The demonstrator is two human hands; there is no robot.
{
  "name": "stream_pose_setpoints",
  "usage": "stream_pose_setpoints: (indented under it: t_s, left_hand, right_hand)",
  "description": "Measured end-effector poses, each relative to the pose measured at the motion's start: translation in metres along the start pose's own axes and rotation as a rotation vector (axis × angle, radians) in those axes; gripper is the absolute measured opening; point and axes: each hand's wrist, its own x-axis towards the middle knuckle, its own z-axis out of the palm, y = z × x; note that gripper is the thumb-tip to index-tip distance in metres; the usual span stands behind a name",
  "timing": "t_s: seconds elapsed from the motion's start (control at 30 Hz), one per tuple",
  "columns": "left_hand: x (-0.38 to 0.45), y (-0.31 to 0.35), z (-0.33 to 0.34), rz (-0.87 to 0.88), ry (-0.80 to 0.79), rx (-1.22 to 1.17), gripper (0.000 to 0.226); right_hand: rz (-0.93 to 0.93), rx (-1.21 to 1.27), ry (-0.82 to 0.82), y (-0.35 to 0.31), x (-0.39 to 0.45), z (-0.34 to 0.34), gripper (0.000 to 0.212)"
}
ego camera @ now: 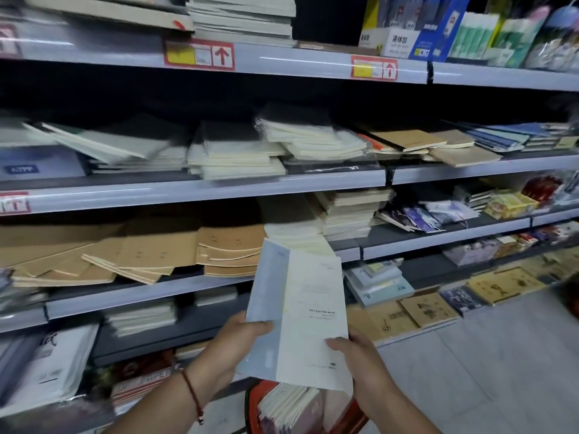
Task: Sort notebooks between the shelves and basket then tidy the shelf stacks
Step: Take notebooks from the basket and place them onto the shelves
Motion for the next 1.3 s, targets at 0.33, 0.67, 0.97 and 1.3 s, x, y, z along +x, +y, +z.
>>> stream_pose_setpoints:
  t_s: [0.33, 0.67, 0.97, 1.3]
  left_hand:
    - [-0.002, 0.037, 0.017, 0.131, 0.103, -0.069, 0.049]
    - [-0.030, 0.090, 0.034, 0.321, 0.067, -0.101, 0.032]
    - [-0.053, 0.152, 0.035, 0.512, 0.171, -0.068, 0.027]
    - [-0.076, 0.239, 0.024, 0.665, 0.117, -0.039, 0.029]
  right_hand:
    - [-0.138, -0.082, -0.179, -0.066, 0.020, -0.020, 0.036]
    - [-0.371, -0.038, -0.279, -0.138, 0.006, -0.036, 0.028]
    - [-0.534, 0.035, -0.296, -0.199, -0.015, -0.007, 0.030]
    - [-0.693, 0.040, -0.363, -0.286, -0.027, 0.011, 0.028]
